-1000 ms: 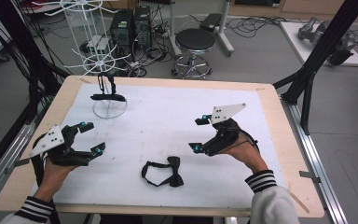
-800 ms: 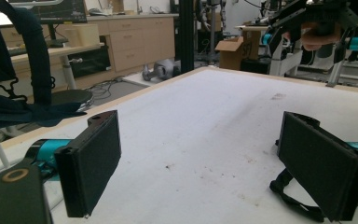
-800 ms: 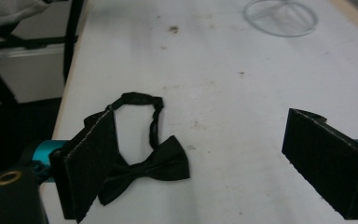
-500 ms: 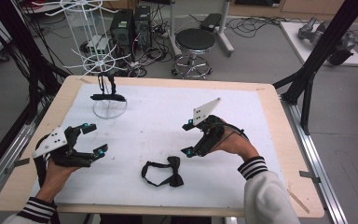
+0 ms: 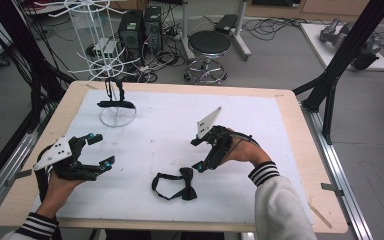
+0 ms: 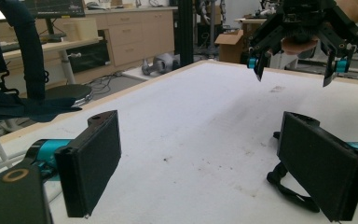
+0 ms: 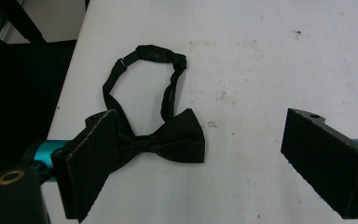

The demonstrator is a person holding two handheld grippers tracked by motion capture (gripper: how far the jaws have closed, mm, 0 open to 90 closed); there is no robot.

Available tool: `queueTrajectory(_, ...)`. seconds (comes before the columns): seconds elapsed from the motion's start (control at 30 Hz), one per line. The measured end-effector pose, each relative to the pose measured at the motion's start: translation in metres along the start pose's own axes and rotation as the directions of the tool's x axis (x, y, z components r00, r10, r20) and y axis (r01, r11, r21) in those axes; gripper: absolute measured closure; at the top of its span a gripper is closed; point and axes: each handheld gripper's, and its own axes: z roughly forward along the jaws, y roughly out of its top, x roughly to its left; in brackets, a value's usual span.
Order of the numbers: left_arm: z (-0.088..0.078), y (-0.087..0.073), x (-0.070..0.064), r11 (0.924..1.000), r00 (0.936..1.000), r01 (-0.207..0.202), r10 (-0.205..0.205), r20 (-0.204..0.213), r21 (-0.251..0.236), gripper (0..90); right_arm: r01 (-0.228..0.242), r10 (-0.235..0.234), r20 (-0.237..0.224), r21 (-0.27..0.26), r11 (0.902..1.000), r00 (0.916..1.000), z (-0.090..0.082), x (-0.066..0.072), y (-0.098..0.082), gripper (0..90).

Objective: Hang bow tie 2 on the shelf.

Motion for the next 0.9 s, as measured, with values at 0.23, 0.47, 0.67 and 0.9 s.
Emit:
queueTrajectory(0.23, -0.002, 0.000, 0.001, 0.9999, 1.0000, -0.002, 0.002, 0.001, 0.013, 14.0, 0.027, -0.025, -0.032, 0.062, 0.9977, 0.9992, 0.007, -0.005, 0.013, 10.8)
queueTrajectory(0.47, -0.004, 0.000, 0.002, 0.9999, 1.0000, -0.003, 0.003, 0.000, 0.011, 14.0, 0.051, -0.045, -0.050, 0.112, 0.9924, 0.9977, 0.016, -0.008, 0.025, 10.9)
queueTrajectory(0.67, -0.003, 0.000, 0.001, 0.9999, 1.0000, -0.006, 0.006, 0.003, 0.012, 14.0, 0.086, -0.076, -0.064, 0.184, 0.9791, 0.9951, 0.030, -0.008, 0.028, 10.9)
queueTrajectory(0.9, -0.001, 0.000, 0.000, 0.9999, 0.9999, -0.007, 0.007, 0.011, 0.014, 14.0, 0.087, -0.069, -0.083, 0.244, 0.9659, 0.9942, 0.043, -0.007, 0.028, 10.9)
